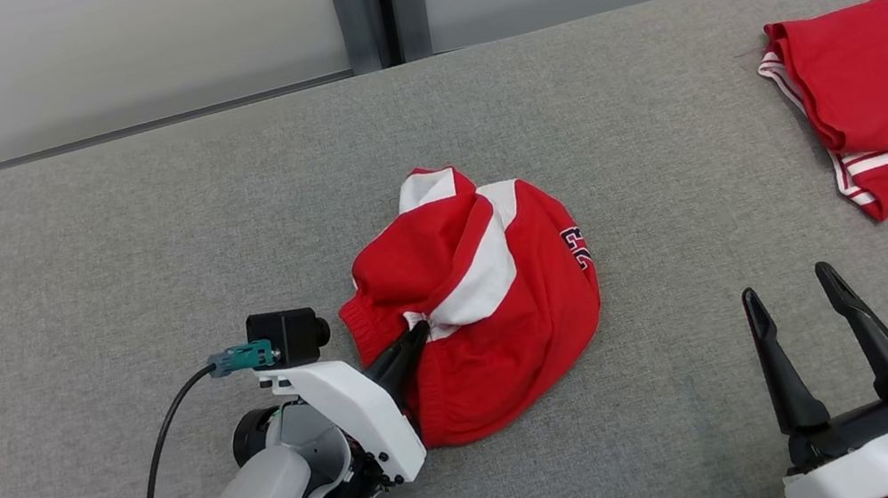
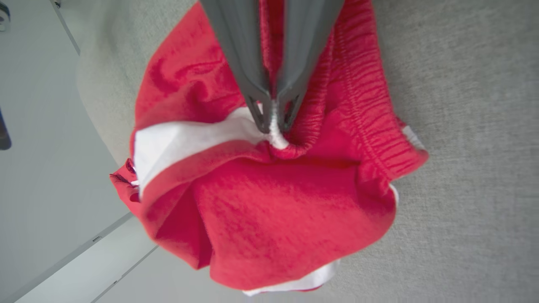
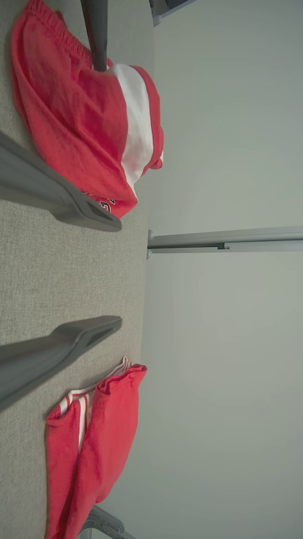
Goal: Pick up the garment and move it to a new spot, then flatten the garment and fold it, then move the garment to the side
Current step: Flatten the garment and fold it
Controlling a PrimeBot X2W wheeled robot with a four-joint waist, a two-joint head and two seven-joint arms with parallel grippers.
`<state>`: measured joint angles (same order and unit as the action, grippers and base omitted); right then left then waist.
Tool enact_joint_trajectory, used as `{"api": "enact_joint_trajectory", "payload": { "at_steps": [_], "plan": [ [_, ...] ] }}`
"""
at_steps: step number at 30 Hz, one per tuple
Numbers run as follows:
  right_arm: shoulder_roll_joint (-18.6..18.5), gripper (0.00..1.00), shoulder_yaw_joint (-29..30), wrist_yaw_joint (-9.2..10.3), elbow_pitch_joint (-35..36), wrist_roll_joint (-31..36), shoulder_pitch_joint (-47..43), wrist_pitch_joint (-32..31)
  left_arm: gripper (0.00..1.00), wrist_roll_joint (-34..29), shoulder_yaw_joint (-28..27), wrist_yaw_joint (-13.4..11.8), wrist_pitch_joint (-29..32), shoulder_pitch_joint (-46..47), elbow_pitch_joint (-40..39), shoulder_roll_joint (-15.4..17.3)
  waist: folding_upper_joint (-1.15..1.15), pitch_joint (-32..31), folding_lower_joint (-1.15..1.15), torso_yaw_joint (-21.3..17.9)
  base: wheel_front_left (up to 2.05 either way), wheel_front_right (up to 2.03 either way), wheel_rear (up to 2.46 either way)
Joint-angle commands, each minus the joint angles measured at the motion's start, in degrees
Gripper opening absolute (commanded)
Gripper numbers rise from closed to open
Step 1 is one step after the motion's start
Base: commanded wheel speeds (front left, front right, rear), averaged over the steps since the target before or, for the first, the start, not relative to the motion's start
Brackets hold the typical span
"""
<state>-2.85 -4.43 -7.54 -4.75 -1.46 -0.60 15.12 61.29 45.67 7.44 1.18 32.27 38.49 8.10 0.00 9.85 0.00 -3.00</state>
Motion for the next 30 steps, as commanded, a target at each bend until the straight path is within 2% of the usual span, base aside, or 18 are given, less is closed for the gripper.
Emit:
{"api": "enact_joint_trajectory", "payload": {
  "at_steps": [1, 6, 12, 16, 23, 26, 28, 30],
  "plan": [
    [-0.1, 1.0, 0.1, 0.11, 0.2, 0.1, 0.5, 0.0, 0.0, 0.7, 0.4, 0.1, -0.6, 1.4, -0.4, 0.6, 0.0, 0.0, 0.0, 0.1, 0.0, 0.0, 0.0],
    [-0.1, 1.0, 0.5, 0.11, 0.2, -0.2, -0.2, 0.0, 0.0, 1.3, 1.6, 0.1, -4.1, 0.3, -2.7, 2.8, 0.0, -0.6, 0.0, 1.0, 0.0, 0.0, 0.0],
    [-0.2, 1.0, 0.6, 0.11, -0.6, -0.4, -1.7, 0.0, 0.0, 1.4, 1.7, 0.0, -8.5, -5.4, -9.2, 8.3, 0.0, -1.9, 0.0, 4.2, 0.0, 0.0, 0.0],
    [-0.8, 1.0, 0.2, 0.11, -1.5, -1.2, -2.6, 0.0, 0.0, 1.3, 1.1, -2.5, -9.0, -10.8, -16.3, 13.6, 0.0, -2.2, 0.0, 7.4, 0.0, 0.0, 0.0],
    [-3.1, 1.0, -3.5, 0.11, -4.1, -4.6, -2.9, 0.0, 0.0, 1.5, -1.0, -8.8, -8.5, -18.9, -27.5, 23.8, 0.0, -2.6, 0.0, 10.8, 0.0, 0.0, 0.0],
    [-4.5, 1.0, -6.6, 0.11, -6.4, -9.4, -1.7, 0.0, 0.0, 1.2, -2.0, -10.9, -8.6, -20.9, -30.0, 27.2, 0.0, -2.8, 0.0, 11.5, 0.0, 0.0, 0.0],
    [-6.0, 1.0, -10.3, 0.11, -8.9, -15.7, -0.8, 0.0, 0.0, 1.2, -2.4, -11.9, -8.8, -21.9, -31.0, 28.5, 0.0, -3.0, 0.0, 12.0, 0.0, 0.0, 0.0],
    [-8.1, 1.0, -14.8, 0.1, -11.0, -24.6, 1.2, 0.0, 0.0, 1.7, -3.0, -12.7, -8.9, -22.6, -31.5, 29.3, 0.0, -3.1, 0.0, 12.3, 0.0, 0.0, 0.0]
  ]
}}
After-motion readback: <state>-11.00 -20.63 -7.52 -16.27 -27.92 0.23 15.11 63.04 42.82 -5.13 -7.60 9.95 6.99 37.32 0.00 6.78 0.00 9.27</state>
